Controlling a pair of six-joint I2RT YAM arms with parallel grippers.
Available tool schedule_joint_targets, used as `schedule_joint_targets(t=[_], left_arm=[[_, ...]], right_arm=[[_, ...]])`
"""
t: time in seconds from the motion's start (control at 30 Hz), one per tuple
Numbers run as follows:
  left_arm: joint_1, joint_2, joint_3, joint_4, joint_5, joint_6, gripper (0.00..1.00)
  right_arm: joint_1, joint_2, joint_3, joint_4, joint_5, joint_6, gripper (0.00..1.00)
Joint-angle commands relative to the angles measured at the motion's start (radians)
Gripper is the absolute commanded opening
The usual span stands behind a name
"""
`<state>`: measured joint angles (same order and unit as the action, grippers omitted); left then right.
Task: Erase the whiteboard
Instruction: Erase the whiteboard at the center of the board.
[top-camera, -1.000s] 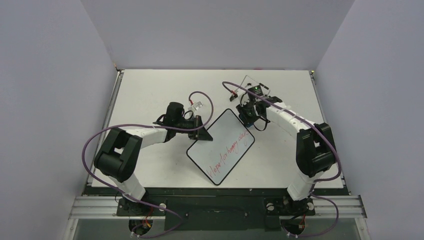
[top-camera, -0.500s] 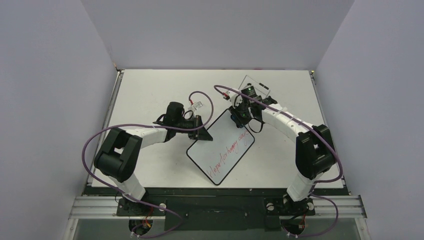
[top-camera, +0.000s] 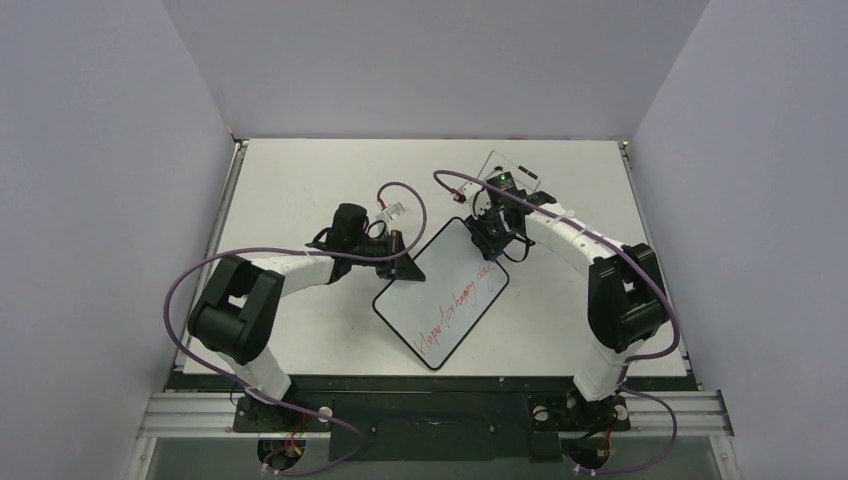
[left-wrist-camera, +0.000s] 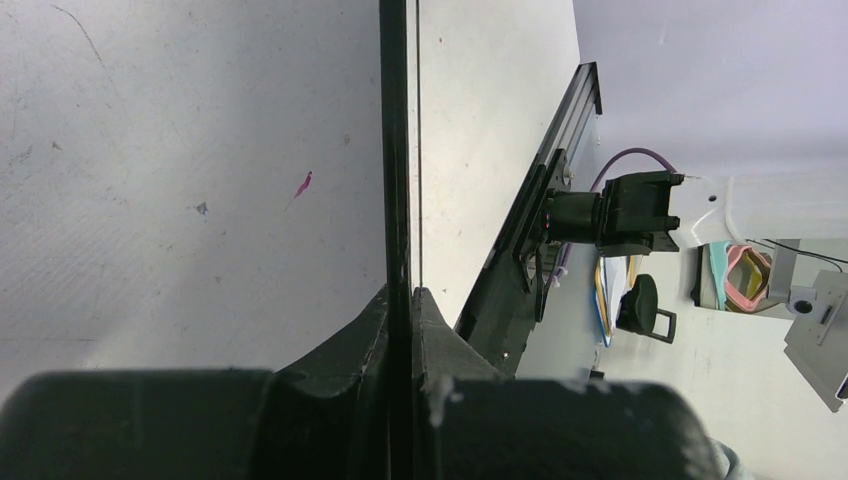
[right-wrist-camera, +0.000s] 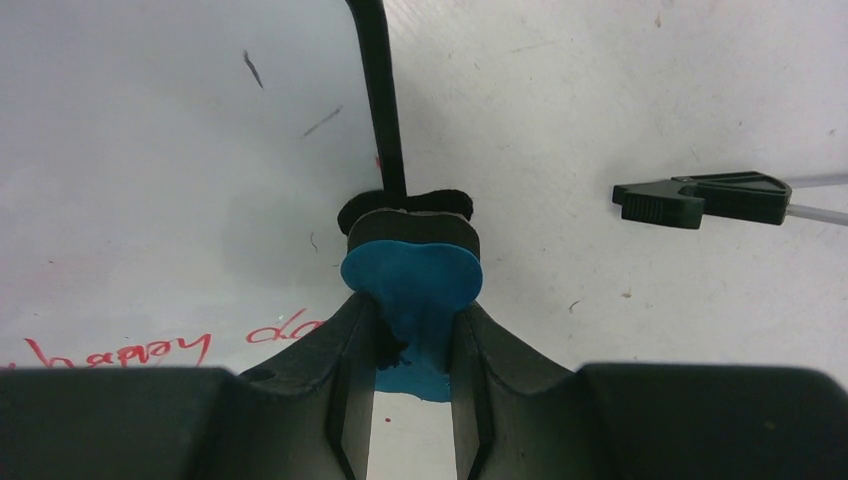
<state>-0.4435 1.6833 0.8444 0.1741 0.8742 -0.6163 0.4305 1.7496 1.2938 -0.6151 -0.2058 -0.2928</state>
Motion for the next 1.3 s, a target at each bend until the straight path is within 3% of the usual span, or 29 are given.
schedule_joint_targets(t=[0.0,0.43,0.63,0.87,1.27], left_arm=[[0.003,-0.033,0.049,0.05,0.042,0.038,0.0],[0.001,-0.027,0.052,0.045,0.043,0.044,0.0],[-0.003,-0.034,0.05,0.045,0.04,0.039,0.0],[-0.004,-0.034,0.05,0.055,0.038,0.035,0.0],[-0.003,-0.035,0.05,0.06,0.034,0.03,0.0]], right_arm=[[-0.01,0.0,-0.031,-0.043,0.035,-0.028,0.0],[0.076,-0.026,0.017,-0.075,-0.097,-0.046,0.0],[0.009,0.014,0.108,-0.032,-0.127,0.051,0.0],[-0.069,-0.011,0.015,-0.005,-0.069,0.025,0.0],[0.038,-0.099,-0.079,-0.042,-0.19,-0.079,0.0]])
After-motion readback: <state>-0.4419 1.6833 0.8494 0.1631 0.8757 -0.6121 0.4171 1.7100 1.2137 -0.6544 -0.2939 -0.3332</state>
